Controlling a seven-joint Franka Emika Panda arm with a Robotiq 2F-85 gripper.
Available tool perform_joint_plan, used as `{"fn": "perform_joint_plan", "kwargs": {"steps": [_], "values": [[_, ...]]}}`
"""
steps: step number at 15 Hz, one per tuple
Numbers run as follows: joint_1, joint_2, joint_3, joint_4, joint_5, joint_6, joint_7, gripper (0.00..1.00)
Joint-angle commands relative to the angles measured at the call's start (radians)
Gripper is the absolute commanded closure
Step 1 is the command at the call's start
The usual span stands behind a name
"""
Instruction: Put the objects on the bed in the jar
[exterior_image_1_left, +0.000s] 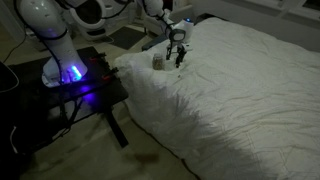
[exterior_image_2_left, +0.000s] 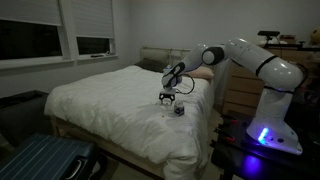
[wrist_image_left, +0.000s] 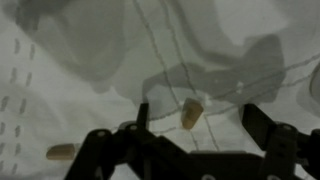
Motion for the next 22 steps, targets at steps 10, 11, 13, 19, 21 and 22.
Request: {"fn": "perform_joint_plan", "kwargs": {"steps": [10,11,13,19,21,22], "values": [[0.008,-0.027,-0.011,-0.010,0.021,-0.017,-0.023,0.81],[0.008,-0.032,-0.011,-0.016,0.021,-0.017,-0.024,0.77],[0.011,-0.047,-0.015,-0.031,0.019,-0.019,-0.024,0.74],[0.048,-0.146,-0.041,-0.123,-0.007,-0.017,-0.036,1.00],[0.067,-0.175,-0.055,-0.159,-0.016,-0.003,-0.034,1.00],[0.072,-0.190,-0.057,-0.174,-0.017,-0.004,-0.037,1.00]]}}
